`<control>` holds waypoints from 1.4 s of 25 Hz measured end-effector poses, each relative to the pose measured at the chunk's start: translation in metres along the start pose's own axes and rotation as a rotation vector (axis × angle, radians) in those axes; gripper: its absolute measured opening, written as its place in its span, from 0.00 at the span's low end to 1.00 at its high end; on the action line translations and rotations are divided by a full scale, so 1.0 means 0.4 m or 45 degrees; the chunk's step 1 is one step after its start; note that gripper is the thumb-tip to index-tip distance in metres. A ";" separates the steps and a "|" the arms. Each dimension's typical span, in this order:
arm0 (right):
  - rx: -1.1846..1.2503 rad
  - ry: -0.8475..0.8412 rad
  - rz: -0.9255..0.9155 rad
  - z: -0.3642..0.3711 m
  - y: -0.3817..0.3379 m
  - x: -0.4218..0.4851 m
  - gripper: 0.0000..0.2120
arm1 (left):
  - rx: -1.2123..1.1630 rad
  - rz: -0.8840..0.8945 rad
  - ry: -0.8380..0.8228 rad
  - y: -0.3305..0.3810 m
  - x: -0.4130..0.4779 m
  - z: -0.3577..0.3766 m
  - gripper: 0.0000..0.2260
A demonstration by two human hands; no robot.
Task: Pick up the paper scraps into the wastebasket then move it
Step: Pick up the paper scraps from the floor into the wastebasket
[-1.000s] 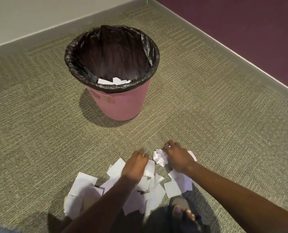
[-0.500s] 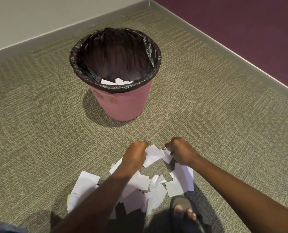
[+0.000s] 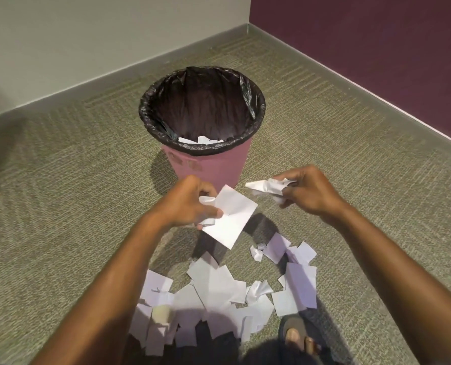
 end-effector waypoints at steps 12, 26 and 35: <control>0.175 0.062 -0.375 0.046 -0.305 0.147 0.13 | -0.158 0.046 0.771 0.086 0.067 -0.315 0.07; -0.157 0.057 -0.387 0.084 -0.342 0.279 0.26 | 0.166 -0.085 0.888 0.076 0.181 -0.309 0.28; -0.086 0.172 -0.409 0.093 -0.328 0.265 0.12 | 0.145 0.064 0.871 0.094 0.126 -0.289 0.10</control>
Point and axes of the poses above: each hand's wrist, its own x-axis towards the middle knuckle, its own z-axis out of the palm, y = z × x, the point moved 1 cm from there along x, towards the middle knuckle, and after that the axes turned 5 degrees about x, right-handed, at the moved point
